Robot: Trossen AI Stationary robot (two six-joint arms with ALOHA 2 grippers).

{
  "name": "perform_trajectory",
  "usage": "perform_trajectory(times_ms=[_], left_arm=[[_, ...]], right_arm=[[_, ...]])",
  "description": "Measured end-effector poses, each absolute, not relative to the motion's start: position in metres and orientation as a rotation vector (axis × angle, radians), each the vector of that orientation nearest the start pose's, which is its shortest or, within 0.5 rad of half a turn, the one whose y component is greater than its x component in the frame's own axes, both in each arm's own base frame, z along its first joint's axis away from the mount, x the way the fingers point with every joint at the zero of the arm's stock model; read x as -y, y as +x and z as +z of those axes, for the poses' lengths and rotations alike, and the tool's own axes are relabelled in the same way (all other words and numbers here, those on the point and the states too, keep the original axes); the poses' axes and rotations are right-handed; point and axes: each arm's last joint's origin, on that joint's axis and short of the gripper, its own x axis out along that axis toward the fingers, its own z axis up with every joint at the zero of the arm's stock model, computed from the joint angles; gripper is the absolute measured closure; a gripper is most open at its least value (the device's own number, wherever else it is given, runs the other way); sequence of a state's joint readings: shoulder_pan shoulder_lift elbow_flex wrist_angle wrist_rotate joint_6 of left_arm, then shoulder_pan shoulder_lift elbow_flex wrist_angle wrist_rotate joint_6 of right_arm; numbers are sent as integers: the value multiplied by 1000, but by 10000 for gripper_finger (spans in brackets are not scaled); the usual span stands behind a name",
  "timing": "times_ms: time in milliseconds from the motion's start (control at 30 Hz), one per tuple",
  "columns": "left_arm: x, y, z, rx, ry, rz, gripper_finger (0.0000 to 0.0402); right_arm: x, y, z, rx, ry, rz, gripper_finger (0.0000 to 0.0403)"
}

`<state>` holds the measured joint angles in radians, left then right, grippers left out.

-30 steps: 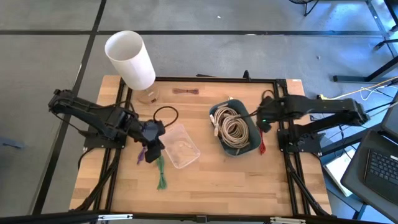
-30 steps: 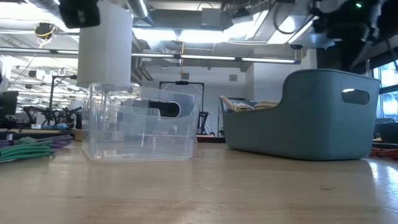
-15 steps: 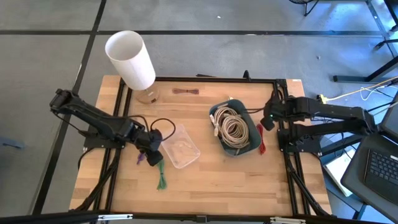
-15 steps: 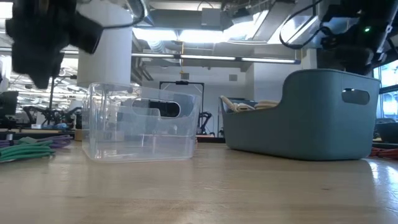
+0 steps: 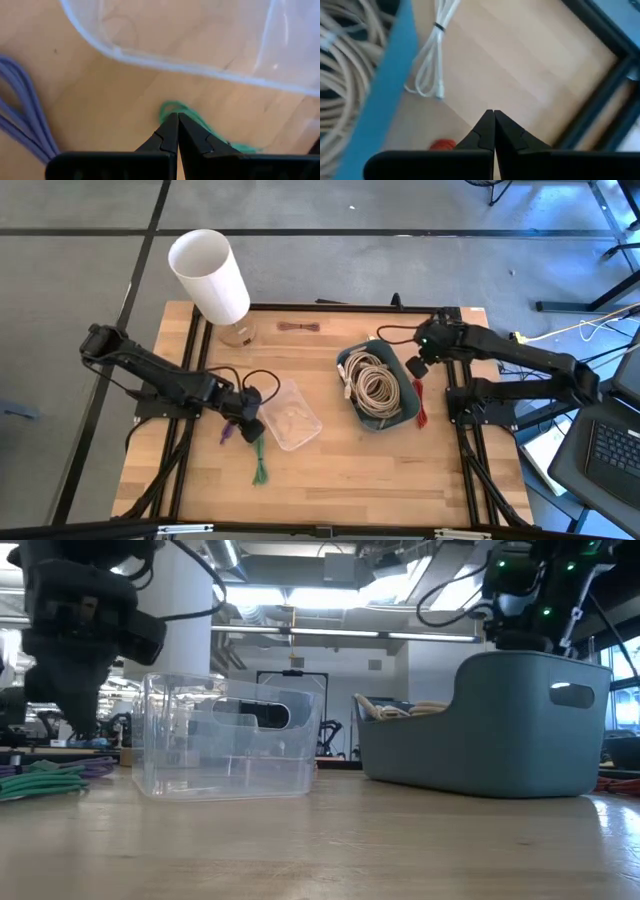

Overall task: Pick & Place USB Port
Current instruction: Adjust the bins on the table

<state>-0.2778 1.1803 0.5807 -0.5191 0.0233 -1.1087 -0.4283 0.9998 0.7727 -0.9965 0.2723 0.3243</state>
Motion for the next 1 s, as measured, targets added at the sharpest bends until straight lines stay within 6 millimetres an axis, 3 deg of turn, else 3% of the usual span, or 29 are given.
perform_trajectory(times_ms=[333, 733, 1000], left_arm=[[36, 200, 171, -1062, -802, 373, 401], [5, 212, 176, -934, -752, 368, 400], [-9, 217, 181, -854, -734, 357, 400]], right_arm=[[77, 176, 225, -1097, 466, -674, 403], [46, 204, 220, -1016, 552, -555, 403], [27, 210, 222, -977, 625, -542, 403]])
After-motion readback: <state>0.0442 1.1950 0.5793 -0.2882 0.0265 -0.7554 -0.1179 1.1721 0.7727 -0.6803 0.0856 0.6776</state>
